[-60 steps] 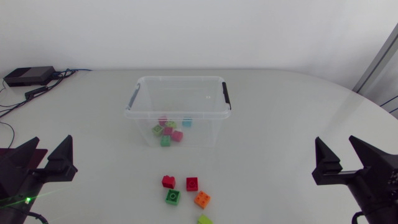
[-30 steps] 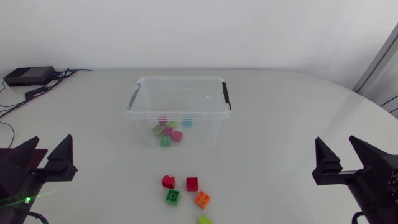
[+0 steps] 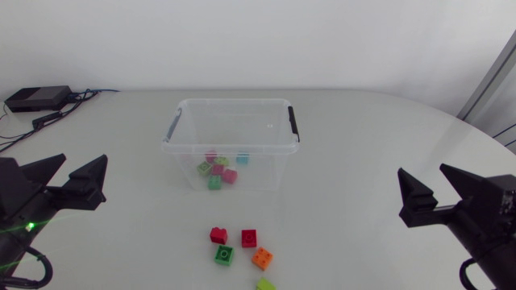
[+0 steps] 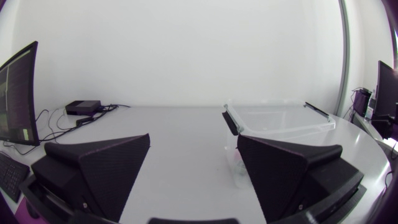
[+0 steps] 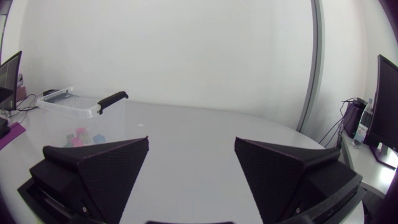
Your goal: Pick up the duplo bricks and place them in the container
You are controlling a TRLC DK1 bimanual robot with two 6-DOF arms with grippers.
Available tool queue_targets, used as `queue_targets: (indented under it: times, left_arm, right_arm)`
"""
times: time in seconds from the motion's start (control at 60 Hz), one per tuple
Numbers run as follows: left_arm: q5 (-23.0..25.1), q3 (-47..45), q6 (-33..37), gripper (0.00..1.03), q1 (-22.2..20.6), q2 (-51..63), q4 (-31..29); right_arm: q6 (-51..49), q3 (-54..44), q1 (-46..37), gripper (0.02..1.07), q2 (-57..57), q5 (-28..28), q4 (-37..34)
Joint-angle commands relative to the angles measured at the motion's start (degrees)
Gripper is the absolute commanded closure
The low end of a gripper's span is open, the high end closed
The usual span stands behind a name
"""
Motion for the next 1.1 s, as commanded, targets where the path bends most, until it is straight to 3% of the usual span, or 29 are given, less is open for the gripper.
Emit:
queue_targets:
  times: [0.0,0.183,0.417,0.55,0.65,0.733,0.85,1.083]
  left_arm:
    - [-0.08,5.1,0.19,0.06,-1.8,7.25,-1.02]
    - [0.45,13.45,-0.52,0.06,-4.44,22.89,-7.09]
    - [0.45,20.04,6.43,0.08,-8.39,35.28,-12.97]
    - [0.54,22.33,12.67,0.08,-11.03,41.88,-14.38]
    - [0.54,24.87,25.41,0.1,-15.25,48.73,-17.81]
    - [0.62,24.08,29.37,0.1,-17.01,50.31,-18.07]
    - [4.58,22.59,37.36,0.1,-19.82,52.34,-19.39]
    - [13.19,21.62,45.71,0.11,-22.63,57.17,-20.97]
  right_arm:
    - [-0.25,3.99,0.68,0.07,5.11,0.27,1.01]
    - [-0.16,8.21,2.18,0.07,15.74,0.27,0.49]
    - [-0.07,11.28,2.88,0.07,25.06,-1.14,-1.8]
    - [1.86,13.66,2.88,0.07,29.63,-4.57,-4.79]
    - [2.65,16.91,3.06,0.07,34.82,-6.76,-9.71]
    - [2.39,18.49,4.55,0.07,37.45,-7.03,-12.52]
    - [-1.13,20.86,7.8,0.07,40.09,-8.78,-18.06]
    - [-11.67,22.97,13.25,0.07,43.25,-10.72,-25.35]
